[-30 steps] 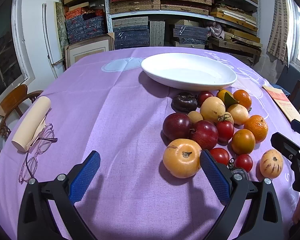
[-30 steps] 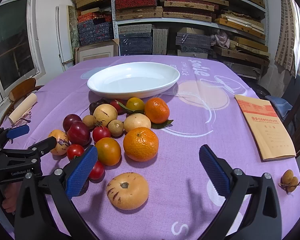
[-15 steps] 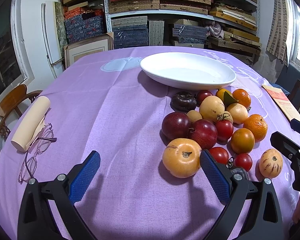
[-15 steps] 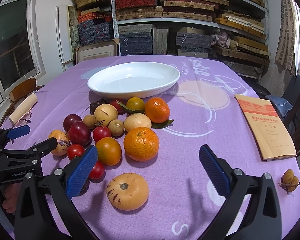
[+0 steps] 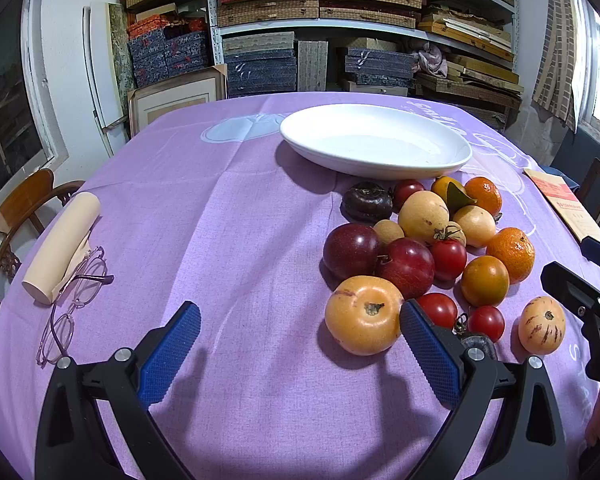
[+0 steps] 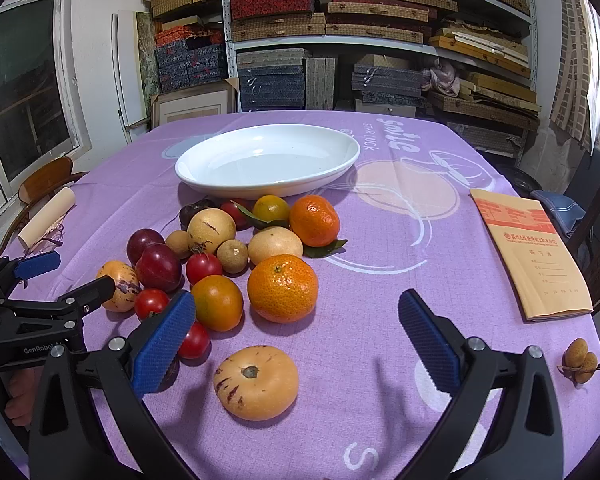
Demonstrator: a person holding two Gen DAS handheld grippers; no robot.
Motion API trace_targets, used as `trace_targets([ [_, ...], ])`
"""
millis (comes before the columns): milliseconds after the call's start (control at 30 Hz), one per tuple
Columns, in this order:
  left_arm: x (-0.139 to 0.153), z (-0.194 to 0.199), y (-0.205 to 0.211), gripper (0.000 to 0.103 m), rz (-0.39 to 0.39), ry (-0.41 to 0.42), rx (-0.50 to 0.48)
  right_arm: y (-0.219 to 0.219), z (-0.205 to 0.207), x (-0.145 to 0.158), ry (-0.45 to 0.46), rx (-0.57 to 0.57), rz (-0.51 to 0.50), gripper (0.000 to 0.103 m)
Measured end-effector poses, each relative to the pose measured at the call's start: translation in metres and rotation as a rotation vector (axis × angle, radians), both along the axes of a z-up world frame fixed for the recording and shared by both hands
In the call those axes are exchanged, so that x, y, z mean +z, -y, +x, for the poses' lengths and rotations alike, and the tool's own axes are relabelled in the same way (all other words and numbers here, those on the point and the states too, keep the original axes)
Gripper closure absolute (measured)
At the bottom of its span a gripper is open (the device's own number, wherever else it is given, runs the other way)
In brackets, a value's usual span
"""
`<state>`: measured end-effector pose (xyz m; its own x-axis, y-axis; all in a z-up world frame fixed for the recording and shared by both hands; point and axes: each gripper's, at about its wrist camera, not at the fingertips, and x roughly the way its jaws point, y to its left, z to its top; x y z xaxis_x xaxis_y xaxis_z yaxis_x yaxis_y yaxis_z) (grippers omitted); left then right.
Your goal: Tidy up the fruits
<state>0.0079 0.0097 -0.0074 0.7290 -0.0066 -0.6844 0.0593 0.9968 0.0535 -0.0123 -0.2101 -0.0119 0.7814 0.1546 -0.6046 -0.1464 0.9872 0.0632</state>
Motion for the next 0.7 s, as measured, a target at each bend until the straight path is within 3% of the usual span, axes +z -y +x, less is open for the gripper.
trace_targets([
  [700,0.0003,0.0002,0.0008,0.003,-0.001,-0.001,0.001,0.0002,-0.0013,-0.0004,0.002,-0.001,0.001,0.004],
])
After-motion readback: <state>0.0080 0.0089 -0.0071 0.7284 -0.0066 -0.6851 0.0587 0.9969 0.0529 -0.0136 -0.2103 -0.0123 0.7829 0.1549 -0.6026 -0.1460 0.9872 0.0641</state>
